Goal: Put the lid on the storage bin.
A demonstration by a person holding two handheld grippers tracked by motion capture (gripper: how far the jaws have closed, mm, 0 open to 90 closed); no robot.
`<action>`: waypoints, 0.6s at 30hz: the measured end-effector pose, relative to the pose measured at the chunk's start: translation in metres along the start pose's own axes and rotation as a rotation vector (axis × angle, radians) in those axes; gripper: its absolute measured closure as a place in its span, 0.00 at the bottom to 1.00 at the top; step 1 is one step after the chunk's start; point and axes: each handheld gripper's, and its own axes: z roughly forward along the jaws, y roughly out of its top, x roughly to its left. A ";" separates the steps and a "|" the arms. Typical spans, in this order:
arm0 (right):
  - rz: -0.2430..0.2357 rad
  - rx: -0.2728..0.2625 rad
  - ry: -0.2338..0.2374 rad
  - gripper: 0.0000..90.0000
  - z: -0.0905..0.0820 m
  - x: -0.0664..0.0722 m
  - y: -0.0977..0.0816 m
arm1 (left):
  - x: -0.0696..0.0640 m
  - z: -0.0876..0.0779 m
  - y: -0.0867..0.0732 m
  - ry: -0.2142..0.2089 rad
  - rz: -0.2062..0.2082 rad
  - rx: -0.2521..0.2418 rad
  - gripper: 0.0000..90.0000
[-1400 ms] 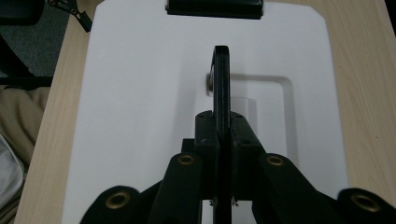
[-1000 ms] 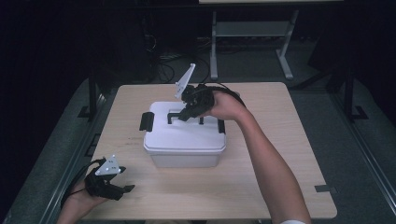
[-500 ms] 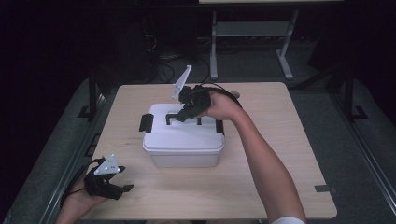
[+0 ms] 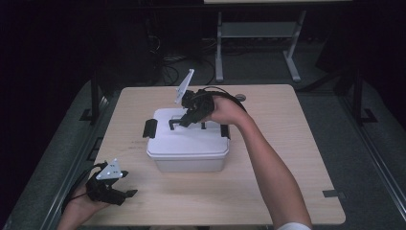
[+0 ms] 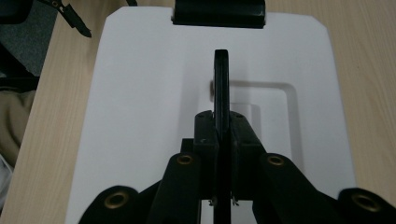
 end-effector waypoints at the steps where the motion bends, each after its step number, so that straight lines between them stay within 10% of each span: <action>1: 0.001 0.000 0.002 0.92 0.000 0.000 0.000 | 0.000 0.000 0.000 0.000 0.000 0.002 0.29; 18: 0.025 -0.028 -0.004 0.77 -0.015 0.012 -0.008 | -0.004 0.001 0.002 -0.002 0.013 0.006 0.29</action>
